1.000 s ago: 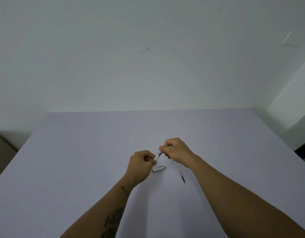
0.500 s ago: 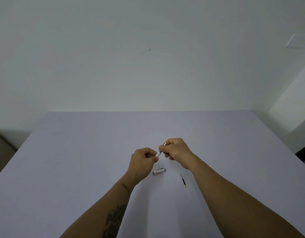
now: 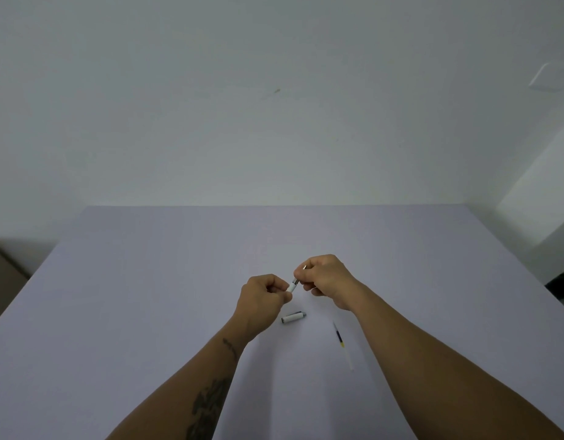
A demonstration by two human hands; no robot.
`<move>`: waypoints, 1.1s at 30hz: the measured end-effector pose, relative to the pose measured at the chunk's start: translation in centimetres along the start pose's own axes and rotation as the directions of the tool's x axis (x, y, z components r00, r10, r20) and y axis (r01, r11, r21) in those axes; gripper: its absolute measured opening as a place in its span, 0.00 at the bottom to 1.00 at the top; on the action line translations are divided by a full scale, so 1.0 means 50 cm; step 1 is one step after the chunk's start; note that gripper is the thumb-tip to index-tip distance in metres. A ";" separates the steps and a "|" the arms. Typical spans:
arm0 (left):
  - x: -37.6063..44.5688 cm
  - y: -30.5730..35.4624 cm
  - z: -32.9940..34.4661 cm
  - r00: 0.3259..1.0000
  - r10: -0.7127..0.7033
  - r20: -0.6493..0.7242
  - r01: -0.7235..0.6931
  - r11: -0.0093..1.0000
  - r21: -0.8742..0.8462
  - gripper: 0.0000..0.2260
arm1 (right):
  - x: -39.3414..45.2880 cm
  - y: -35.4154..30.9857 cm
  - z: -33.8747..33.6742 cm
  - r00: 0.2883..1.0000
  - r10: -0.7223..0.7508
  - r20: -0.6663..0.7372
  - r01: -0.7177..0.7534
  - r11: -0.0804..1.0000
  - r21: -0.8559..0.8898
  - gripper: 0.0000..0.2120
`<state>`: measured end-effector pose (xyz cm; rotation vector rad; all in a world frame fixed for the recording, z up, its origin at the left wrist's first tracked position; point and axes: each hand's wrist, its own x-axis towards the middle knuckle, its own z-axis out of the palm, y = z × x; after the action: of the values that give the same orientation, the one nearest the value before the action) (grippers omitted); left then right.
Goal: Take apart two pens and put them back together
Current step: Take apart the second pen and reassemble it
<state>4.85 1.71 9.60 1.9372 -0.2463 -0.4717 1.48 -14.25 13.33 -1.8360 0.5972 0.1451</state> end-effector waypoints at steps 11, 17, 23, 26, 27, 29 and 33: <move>-0.007 0.004 -0.010 0.997 -0.023 0.068 0.025 0.999 -0.020 0.03 | -0.010 0.001 0.008 0.999 0.013 0.032 -0.015 0.997 0.070 0.10; -0.002 0.012 -0.012 0.992 -0.039 0.124 0.055 0.991 -0.124 0.01 | -0.003 -0.007 -0.006 0.998 0.028 0.054 -0.033 0.995 0.089 0.07; -0.003 0.021 -0.006 0.981 -0.059 0.186 0.087 0.985 -0.146 0.02 | 0.000 -0.010 -0.006 0.999 0.026 0.041 -0.027 0.999 0.023 0.12; -0.001 0.025 -0.008 0.980 -0.060 0.187 0.091 0.983 -0.162 0.02 | -0.004 -0.011 -0.015 0.991 0.053 0.126 -0.075 0.981 0.178 0.07; -0.001 0.026 -0.008 0.980 -0.060 0.189 0.092 0.982 -0.166 0.02 | -0.003 -0.008 -0.018 0.988 0.054 0.144 -0.085 0.971 0.221 0.07; -0.001 0.028 -0.007 0.980 -0.059 0.190 0.092 0.981 -0.169 0.02 | -0.002 -0.003 -0.021 0.988 0.049 0.145 -0.084 0.965 0.249 0.07; -0.002 0.030 -0.002 0.982 -0.048 0.181 0.074 0.987 -0.141 0.02 | 0.002 0.004 -0.019 0.995 0.044 0.084 -0.061 0.976 0.208 0.09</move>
<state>4.86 1.22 11.04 1.7646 -0.2594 -0.6859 1.30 -15.21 13.46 -1.6030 0.5833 0.1825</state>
